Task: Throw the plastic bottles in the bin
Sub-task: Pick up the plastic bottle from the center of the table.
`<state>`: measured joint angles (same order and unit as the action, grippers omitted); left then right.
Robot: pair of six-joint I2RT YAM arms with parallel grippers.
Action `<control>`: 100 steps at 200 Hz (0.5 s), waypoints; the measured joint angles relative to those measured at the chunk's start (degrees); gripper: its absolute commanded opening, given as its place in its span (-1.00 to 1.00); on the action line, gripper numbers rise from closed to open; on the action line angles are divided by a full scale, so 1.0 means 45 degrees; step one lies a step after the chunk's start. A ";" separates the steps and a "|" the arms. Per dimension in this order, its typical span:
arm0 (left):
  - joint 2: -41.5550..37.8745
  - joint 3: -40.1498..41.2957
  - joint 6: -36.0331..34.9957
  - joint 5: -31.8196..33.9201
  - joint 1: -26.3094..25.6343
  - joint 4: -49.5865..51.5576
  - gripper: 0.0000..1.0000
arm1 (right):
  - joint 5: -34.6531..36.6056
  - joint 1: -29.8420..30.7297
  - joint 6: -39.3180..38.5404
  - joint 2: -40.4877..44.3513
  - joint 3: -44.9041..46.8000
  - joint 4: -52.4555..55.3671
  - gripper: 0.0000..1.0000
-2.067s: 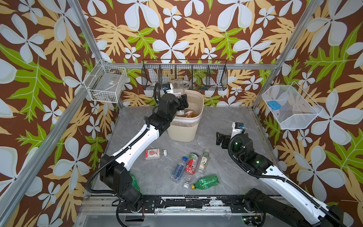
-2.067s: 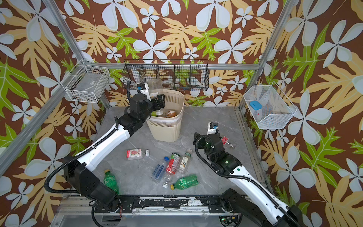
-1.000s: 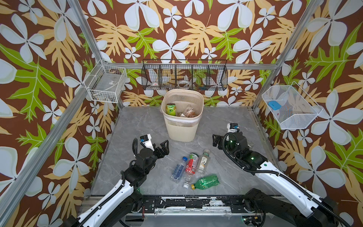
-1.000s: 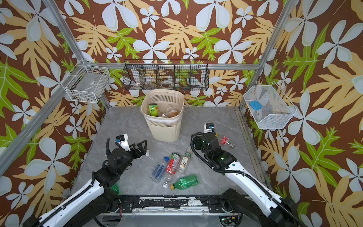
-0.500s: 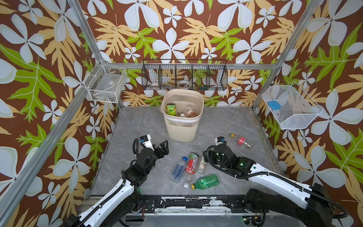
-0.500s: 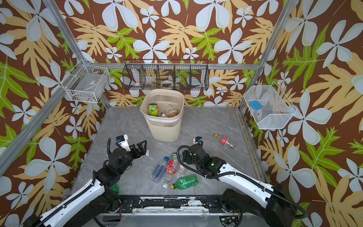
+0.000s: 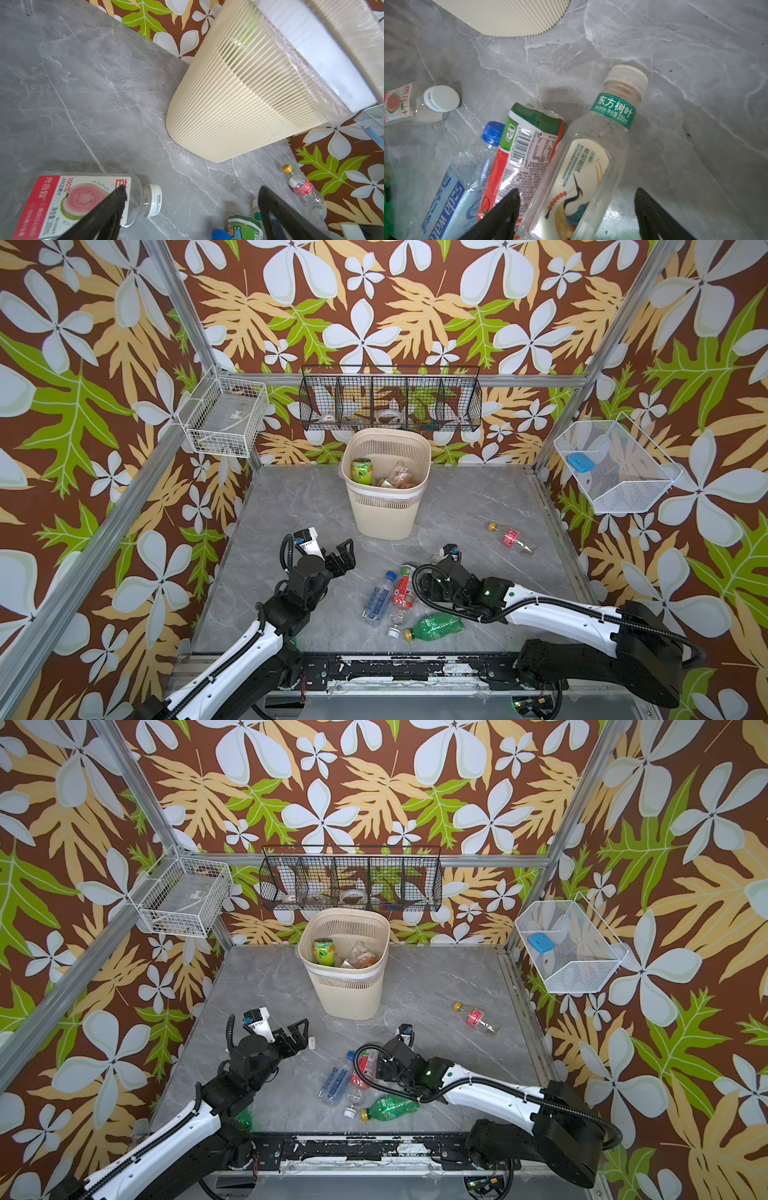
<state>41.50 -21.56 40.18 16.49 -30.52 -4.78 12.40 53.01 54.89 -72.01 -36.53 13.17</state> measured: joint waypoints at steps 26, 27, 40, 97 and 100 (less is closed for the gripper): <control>-0.0010 0.0000 0.0034 0.0005 0.0000 0.0024 1.00 | -0.0010 0.0000 0.0092 -0.0549 0.0053 -0.0437 0.59; -0.0010 0.0000 0.0034 0.0005 0.0000 0.0029 1.00 | -0.0010 0.0000 0.0092 -0.0563 0.0058 -0.0452 0.59; -0.0010 0.0000 0.0034 0.0010 0.0000 0.0058 1.00 | 0.0000 0.0000 0.0136 -0.0826 0.0097 -0.0656 0.53; -0.0010 -0.0053 0.0039 0.0097 0.0000 0.0102 1.00 | 0.0112 -0.0112 0.0267 -0.1749 0.0010 -0.1331 0.40; -0.0010 -0.0053 0.0039 0.0102 0.0000 0.0102 1.00 | 0.0112 -0.0126 0.0267 -0.1797 0.0000 -0.1355 0.40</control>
<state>41.45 -21.80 40.36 16.95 -30.52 -4.32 12.91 52.45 56.10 -80.09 -36.53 7.07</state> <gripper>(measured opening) 0.999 0.701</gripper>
